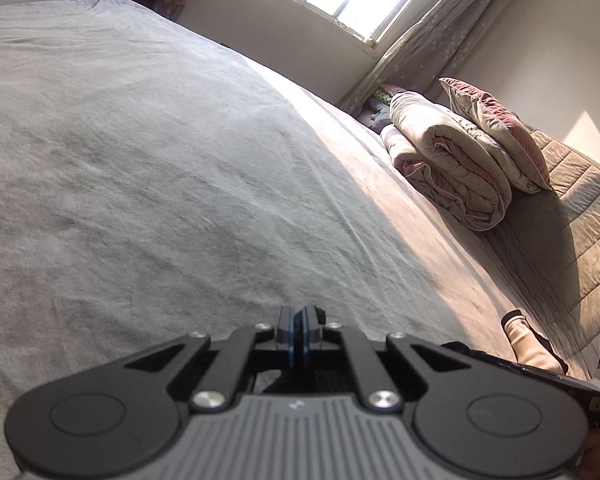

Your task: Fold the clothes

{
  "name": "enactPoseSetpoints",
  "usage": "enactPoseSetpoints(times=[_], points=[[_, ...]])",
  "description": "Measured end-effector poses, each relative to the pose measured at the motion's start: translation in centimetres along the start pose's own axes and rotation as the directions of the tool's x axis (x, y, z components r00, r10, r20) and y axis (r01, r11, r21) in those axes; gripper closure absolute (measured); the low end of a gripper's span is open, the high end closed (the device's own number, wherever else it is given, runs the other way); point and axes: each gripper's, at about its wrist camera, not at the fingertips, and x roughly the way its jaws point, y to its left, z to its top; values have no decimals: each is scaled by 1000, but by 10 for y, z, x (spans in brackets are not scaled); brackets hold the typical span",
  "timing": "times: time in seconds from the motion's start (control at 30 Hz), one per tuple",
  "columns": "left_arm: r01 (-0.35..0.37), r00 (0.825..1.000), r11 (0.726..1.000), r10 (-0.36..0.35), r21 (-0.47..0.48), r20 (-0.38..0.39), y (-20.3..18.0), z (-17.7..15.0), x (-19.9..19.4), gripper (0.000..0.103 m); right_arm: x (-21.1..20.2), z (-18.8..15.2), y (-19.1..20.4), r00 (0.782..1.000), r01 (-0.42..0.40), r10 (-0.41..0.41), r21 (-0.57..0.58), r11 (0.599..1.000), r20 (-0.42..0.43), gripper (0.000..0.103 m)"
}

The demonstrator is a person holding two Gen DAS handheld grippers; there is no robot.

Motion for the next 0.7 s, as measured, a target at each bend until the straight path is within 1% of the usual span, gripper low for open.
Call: enactPoseSetpoints(times=[0.2, 0.37, 0.5, 0.6, 0.7], points=[[64, 996, 997, -66, 41, 57, -20, -2, -42, 100, -44, 6, 7, 998, -42, 42, -9, 999, 56, 96], [138, 988, 988, -142, 69, 60, -29, -13, -83, 100, -87, 2, 16, 992, -80, 83, -36, 996, 96, 97], [198, 979, 975, -202, 105, 23, -33, -33, -109, 100, -117, -12, 19, 988, -101, 107, -55, 993, 109, 97], [223, 975, 962, -224, 160, -10, -35, -53, -125, 100, -134, -31, 20, 988, -118, 124, -63, 991, 90, 96], [239, 971, 952, -234, 192, -52, -33, -75, -133, 100, -142, -53, 18, 989, -130, 133, -62, 990, 62, 96]])
